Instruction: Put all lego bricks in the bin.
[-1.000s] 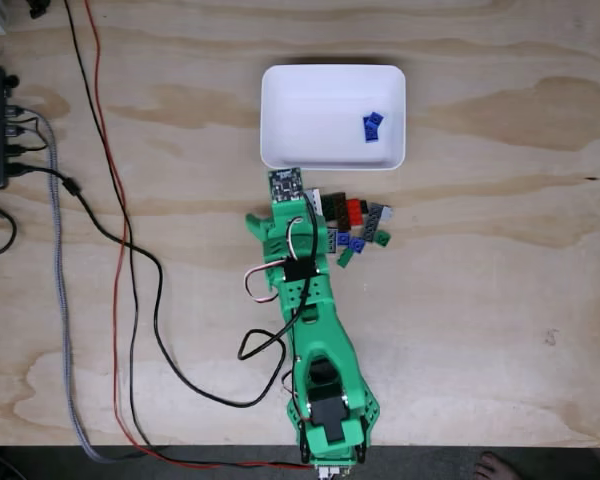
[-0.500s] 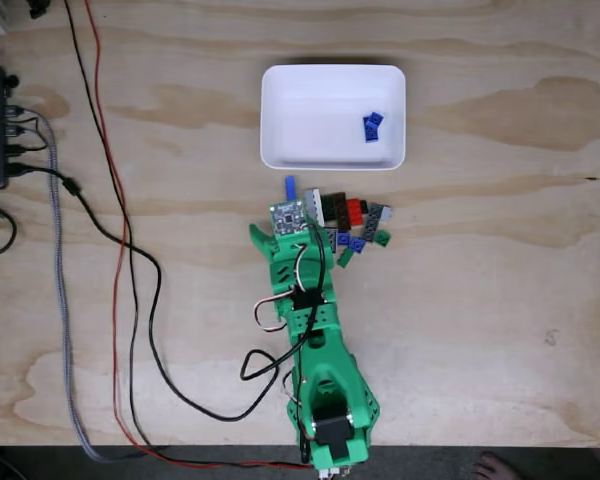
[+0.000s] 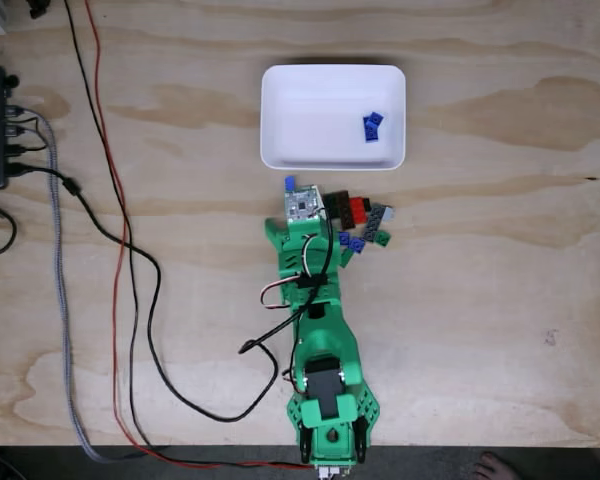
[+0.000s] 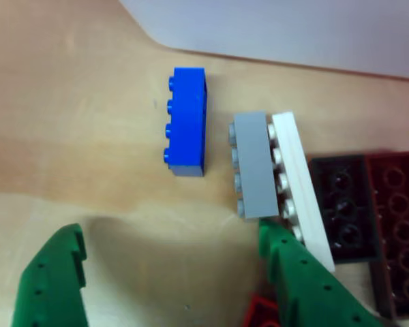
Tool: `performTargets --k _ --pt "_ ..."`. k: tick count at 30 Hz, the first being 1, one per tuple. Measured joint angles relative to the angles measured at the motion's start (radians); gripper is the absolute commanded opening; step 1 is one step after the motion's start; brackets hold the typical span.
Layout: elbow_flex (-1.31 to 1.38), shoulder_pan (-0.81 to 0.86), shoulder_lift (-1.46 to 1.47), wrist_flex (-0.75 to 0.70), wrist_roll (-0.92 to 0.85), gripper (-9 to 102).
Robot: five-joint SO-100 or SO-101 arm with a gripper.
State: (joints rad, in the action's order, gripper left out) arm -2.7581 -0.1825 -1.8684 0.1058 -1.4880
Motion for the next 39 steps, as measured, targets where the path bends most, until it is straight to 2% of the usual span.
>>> performTargets --k 7,18,24,32,35,39 --pt "0.103 0.029 0.126 0.02 -0.018 22" --pt "0.137 0.038 0.163 0.031 -0.046 30" --pt "0.137 0.038 0.166 0.032 -0.087 30" --pt "0.199 0.038 0.281 0.135 -0.101 27" --pt "0.213 0.038 0.293 0.141 -0.1 19" --pt "0.219 0.038 0.295 0.141 -0.094 2"
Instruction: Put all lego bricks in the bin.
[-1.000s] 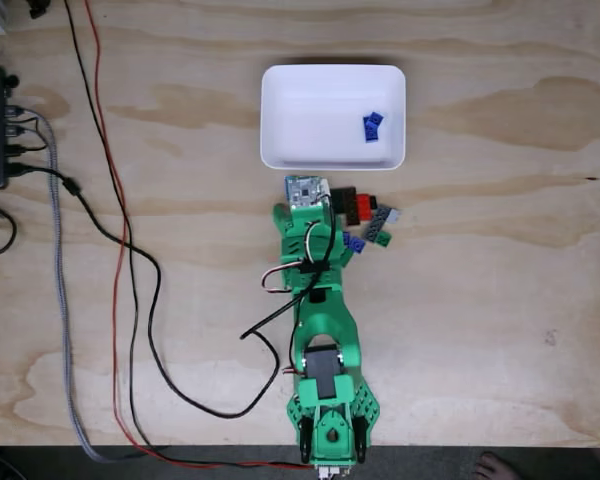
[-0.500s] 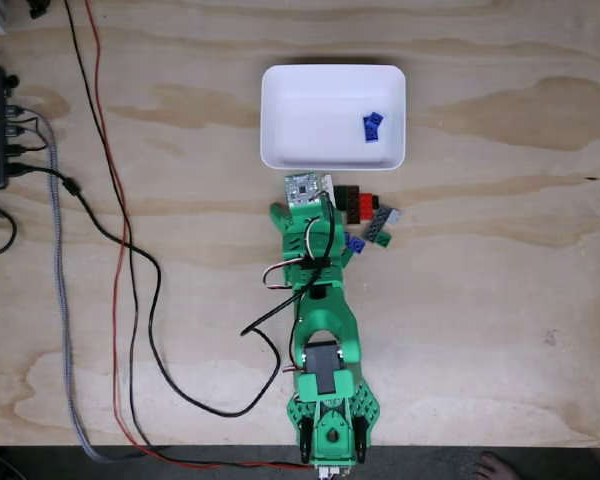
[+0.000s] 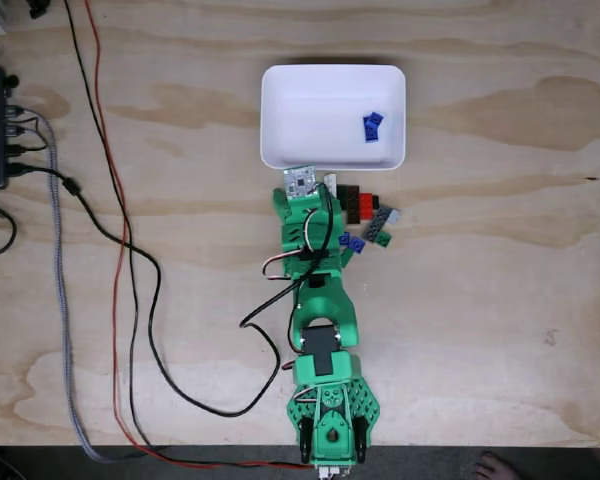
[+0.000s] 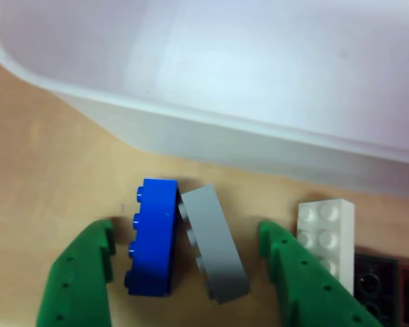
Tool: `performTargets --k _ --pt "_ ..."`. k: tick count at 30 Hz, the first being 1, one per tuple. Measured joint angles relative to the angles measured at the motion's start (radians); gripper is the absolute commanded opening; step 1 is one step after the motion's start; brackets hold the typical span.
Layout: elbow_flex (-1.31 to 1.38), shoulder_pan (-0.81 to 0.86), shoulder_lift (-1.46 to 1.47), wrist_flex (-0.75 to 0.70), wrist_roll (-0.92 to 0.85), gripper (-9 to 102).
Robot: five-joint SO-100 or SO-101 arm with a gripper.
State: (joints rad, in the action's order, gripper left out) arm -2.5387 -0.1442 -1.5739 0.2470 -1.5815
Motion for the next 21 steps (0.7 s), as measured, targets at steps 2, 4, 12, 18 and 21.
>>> performTargets --k 2,4,12,18,21 --pt "-0.002 -0.003 -0.002 -0.002 0.006 0" --pt "-0.005 -0.02 -0.034 -0.048 0.012 0" --pt "-0.067 -0.08 -0.196 -0.212 0.098 0" --pt "-0.067 -0.135 -0.675 -0.541 0.229 0" --pt "0.02 -0.126 -0.873 -0.641 0.259 0"
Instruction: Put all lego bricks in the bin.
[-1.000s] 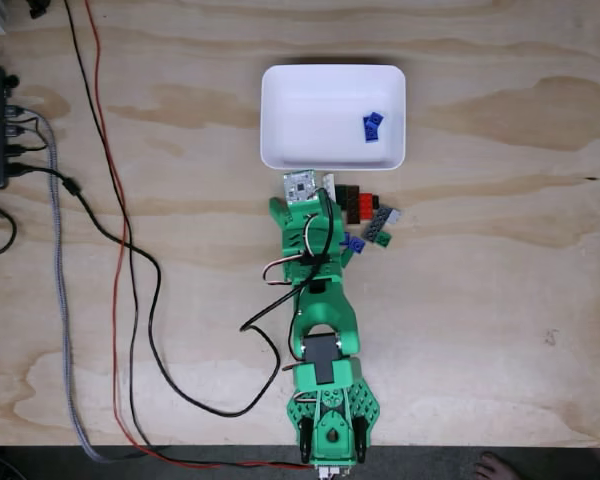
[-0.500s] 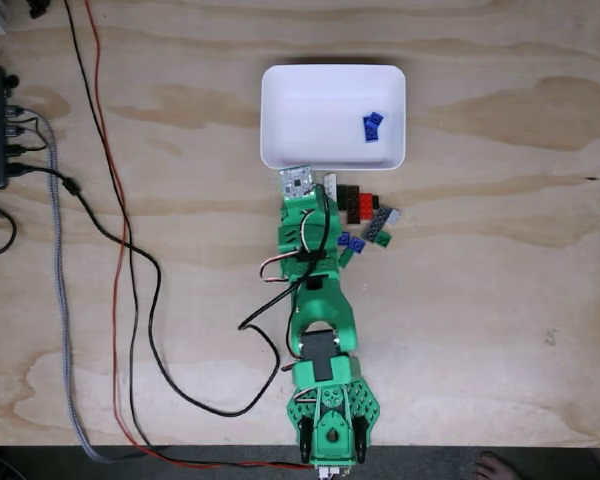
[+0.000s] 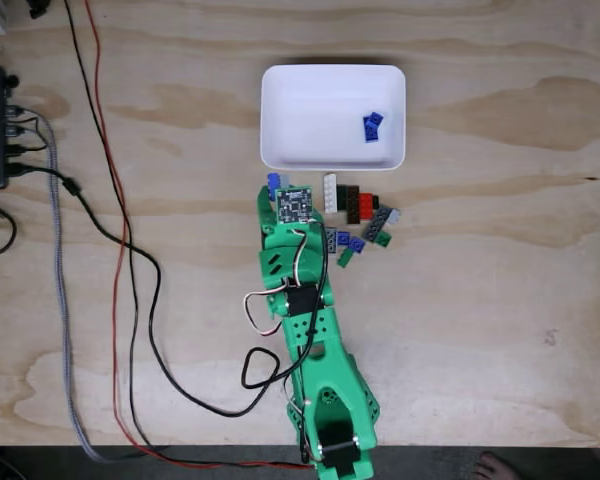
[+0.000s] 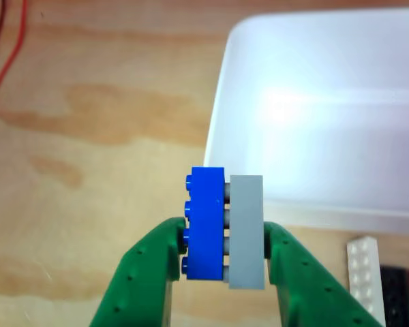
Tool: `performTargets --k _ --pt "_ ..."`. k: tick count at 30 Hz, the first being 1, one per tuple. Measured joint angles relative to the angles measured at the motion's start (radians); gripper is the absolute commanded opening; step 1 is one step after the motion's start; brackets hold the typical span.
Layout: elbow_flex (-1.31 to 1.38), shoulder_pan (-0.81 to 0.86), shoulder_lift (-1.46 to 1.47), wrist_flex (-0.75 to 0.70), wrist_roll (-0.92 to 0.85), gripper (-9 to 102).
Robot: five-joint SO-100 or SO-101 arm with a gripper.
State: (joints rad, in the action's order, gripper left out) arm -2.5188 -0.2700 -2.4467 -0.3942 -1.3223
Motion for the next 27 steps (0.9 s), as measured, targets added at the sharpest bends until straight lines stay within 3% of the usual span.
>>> performTargets --k 6,7,9,10,16,21,27 --pt "0.265 0.137 0.187 -0.031 0.002 0" --pt "0.31 0.152 0.232 -0.028 -0.002 2" --pt "0.407 0.21 0.341 0.021 -0.023 21" --pt "0.453 0.244 0.423 0.046 -0.034 26" --pt "0.518 0.334 0.781 0.109 -0.041 34" --pt "0.497 0.359 0.753 0.069 -0.005 39" --pt "0.299 0.224 0.325 -0.133 0.075 38"
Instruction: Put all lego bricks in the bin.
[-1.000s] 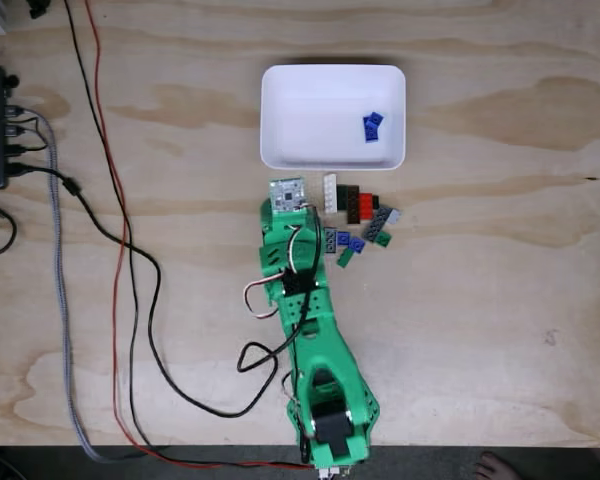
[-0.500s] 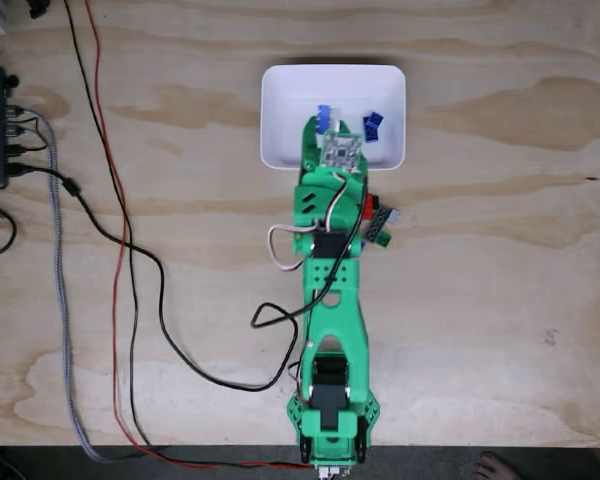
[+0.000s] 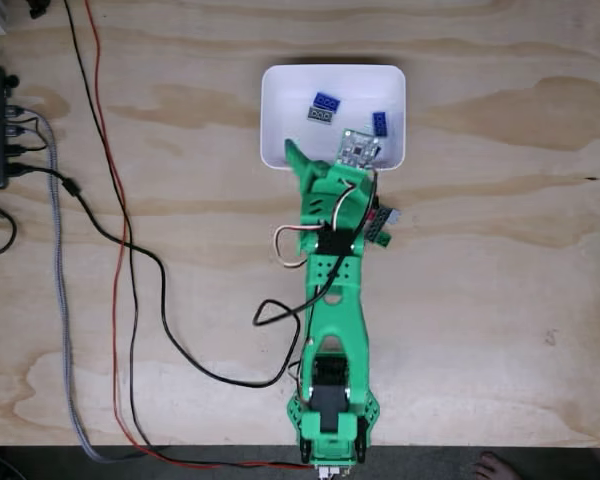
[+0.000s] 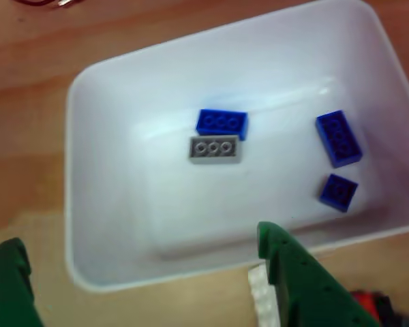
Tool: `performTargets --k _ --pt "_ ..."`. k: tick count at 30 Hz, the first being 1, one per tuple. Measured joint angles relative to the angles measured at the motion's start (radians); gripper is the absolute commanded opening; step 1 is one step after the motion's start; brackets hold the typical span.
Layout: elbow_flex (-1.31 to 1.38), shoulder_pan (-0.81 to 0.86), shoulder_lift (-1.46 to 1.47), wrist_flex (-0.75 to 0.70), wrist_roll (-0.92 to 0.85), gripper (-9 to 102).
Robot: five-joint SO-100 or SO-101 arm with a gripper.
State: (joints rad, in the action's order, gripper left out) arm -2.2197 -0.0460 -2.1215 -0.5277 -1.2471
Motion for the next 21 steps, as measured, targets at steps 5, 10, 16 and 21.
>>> performTargets --k 5,10,16,21 --pt "-0.212 -0.094 -0.38 -0.298 -0.017 36" --pt "-0.362 -0.098 -0.319 -0.4 -0.041 36" --pt "-0.522 -0.072 -0.258 -0.247 -0.092 35" --pt "-0.683 -0.069 -0.322 -0.067 -0.135 35"
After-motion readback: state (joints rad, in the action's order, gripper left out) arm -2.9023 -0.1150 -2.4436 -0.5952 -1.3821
